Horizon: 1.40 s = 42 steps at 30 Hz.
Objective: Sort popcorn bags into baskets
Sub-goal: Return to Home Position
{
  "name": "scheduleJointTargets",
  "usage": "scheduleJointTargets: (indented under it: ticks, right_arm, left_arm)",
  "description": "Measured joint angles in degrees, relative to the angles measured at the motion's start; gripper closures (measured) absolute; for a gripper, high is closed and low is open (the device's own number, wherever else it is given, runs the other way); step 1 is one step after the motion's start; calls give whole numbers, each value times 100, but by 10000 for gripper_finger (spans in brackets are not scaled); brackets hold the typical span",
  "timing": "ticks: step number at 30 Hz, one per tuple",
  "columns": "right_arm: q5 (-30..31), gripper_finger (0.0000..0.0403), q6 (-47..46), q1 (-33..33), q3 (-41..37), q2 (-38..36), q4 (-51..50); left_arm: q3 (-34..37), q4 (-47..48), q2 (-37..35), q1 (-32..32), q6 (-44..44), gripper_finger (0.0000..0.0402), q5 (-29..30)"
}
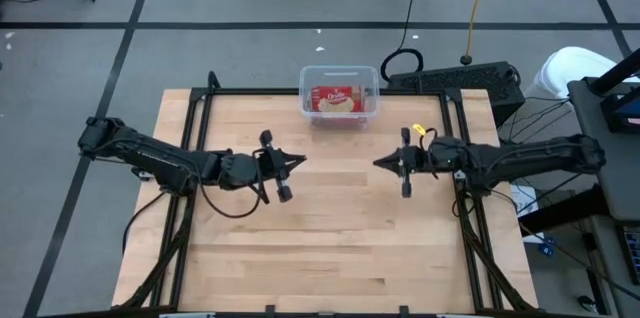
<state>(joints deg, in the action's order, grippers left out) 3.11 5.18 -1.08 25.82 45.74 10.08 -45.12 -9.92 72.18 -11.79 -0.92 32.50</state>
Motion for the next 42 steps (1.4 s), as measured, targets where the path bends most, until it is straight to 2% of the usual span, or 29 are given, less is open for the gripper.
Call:
scheduleJointTargets:
  ticks: [2, 8, 14, 23, 29, 34, 42]
  right_arm:
    - [-6, 401, 2, 124, -183, 0, 224]
    - [-11, 401, 9, 344, -706, -124, 835]
    - [-46, 401, 92, 351, -1083, -438, 856]
    - [-169, 401, 19, 349, -1582, -984, 894]
    - [-168, 401, 84, 345, -1823, -1315, 895]
    - [-168, 401, 36, 345, -1979, -1512, 891]
    - [-164, 401, 44, 345, -2290, -1951, 1062]
  left_arm:
    - [0, 4, 0, 0, -13, 393, -138]
    - [127, -59, -2, 14, -99, 396, -473]
    - [822, -1212, 0, 151, -290, 392, -1133]
    - [1584, -2211, 0, 336, -339, 390, -1494]
    - [2144, -3068, -6, 745, -284, 397, -2364]
    - [2502, -3138, -322, 960, -149, 393, -2544]
    - [3275, -3423, -1157, 971, 30, 394, -2592]
